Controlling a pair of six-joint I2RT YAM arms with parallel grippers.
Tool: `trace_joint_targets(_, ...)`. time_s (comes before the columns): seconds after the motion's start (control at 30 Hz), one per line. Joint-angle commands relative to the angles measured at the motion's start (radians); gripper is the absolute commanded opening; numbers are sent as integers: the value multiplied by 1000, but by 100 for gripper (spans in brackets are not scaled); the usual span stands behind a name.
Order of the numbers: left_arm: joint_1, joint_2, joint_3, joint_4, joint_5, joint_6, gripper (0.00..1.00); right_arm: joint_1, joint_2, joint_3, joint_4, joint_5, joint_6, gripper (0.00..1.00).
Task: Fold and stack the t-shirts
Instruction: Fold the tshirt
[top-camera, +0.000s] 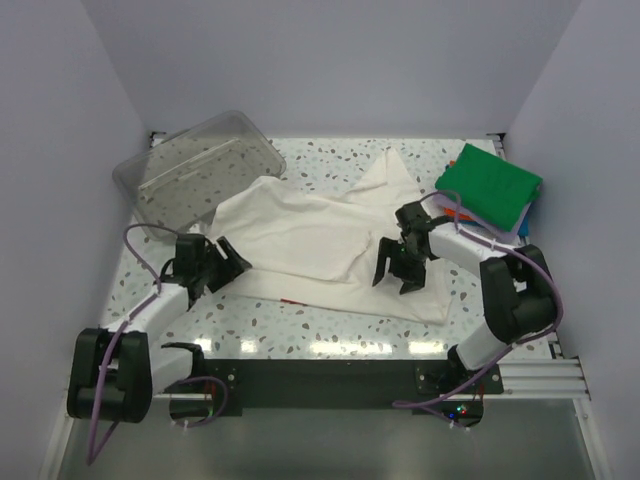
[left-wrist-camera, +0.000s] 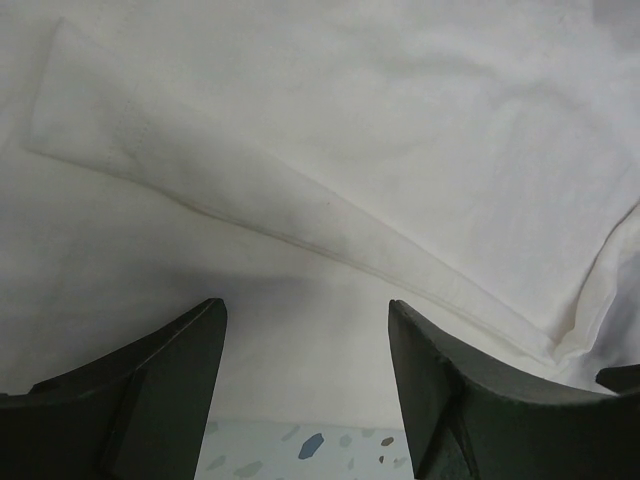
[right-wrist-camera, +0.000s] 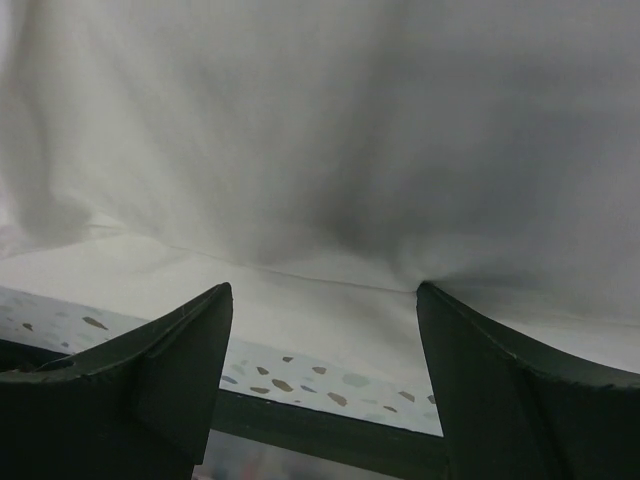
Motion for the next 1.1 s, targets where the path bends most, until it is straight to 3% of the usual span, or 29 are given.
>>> trace_joint_targets(0.0, -1, -41, -73, -39, -34, -36, 71, 4, -4, -58, 88, 3, 14, 78)
trace_joint_targets(0.3, -1, -193, -162, -171, -95, -94, 72, 5, -13, -175, 30, 19, 12, 78)
trace_joint_targets(0.57, -7, -286, -152, -220, -113, -147, 72, 5, -129, -244, -30, 52, 24, 78)
trace_joint_targets(0.73, -7, -271, -72, -223, -138, -108, 72, 5, -139, -184, -52, 75, 0, 78)
trace_joint_targets(1.07, -7, -153, -12, -82, -153, -65, 72, 5, -113, -131, -69, 72, -22, 78)
